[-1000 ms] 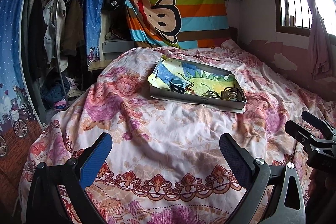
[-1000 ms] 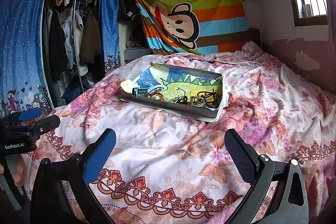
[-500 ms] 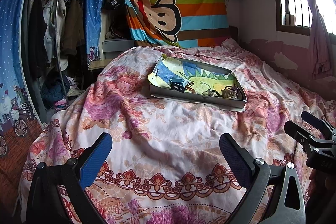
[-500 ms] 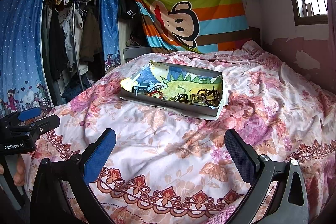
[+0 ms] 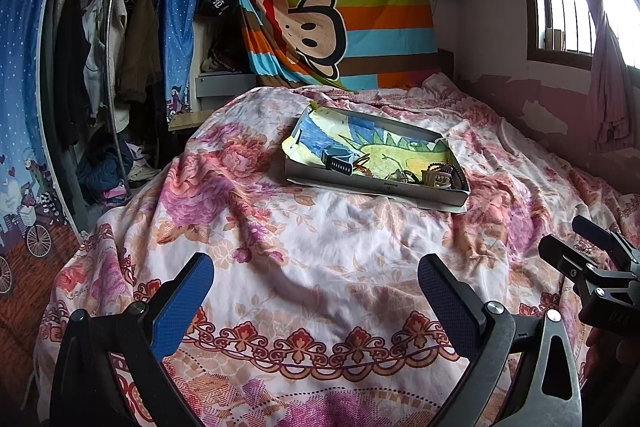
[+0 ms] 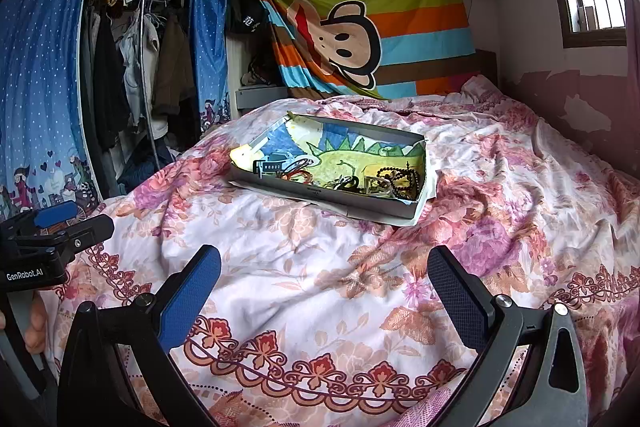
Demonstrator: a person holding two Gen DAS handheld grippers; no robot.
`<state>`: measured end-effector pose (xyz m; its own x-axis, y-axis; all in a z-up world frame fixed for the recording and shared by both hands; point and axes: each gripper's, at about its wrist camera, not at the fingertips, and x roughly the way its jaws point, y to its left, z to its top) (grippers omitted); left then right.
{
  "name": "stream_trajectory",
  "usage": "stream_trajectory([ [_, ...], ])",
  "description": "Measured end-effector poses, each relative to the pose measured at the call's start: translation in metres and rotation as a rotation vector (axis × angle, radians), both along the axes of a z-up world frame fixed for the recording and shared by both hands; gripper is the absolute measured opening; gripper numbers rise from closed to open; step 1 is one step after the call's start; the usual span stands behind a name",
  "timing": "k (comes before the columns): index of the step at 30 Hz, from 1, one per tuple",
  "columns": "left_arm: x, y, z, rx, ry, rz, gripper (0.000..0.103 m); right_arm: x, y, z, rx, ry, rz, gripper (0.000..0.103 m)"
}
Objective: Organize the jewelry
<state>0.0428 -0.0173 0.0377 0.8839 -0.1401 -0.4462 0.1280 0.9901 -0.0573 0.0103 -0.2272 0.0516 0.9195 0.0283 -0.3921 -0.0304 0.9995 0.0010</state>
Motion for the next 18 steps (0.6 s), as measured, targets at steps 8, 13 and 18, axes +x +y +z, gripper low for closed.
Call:
stream_trajectory([
  [8,0.0000,-0.0002,0.0003,-0.001,0.000,0.000,0.103,-0.0001,0.0002,-0.0005,0.000,0.001,0.000,0.101],
  [13,-0.0006,-0.0002,0.0001,0.000,0.000,-0.001,0.103,-0.0001,0.0003,-0.0001,0.000,0.001,0.000,0.101],
  [18,-0.0006,-0.0002,0.0002,0.001,0.001,0.000,0.103,-0.0001,0.0004,0.0002,0.000,0.002,0.000,0.101],
])
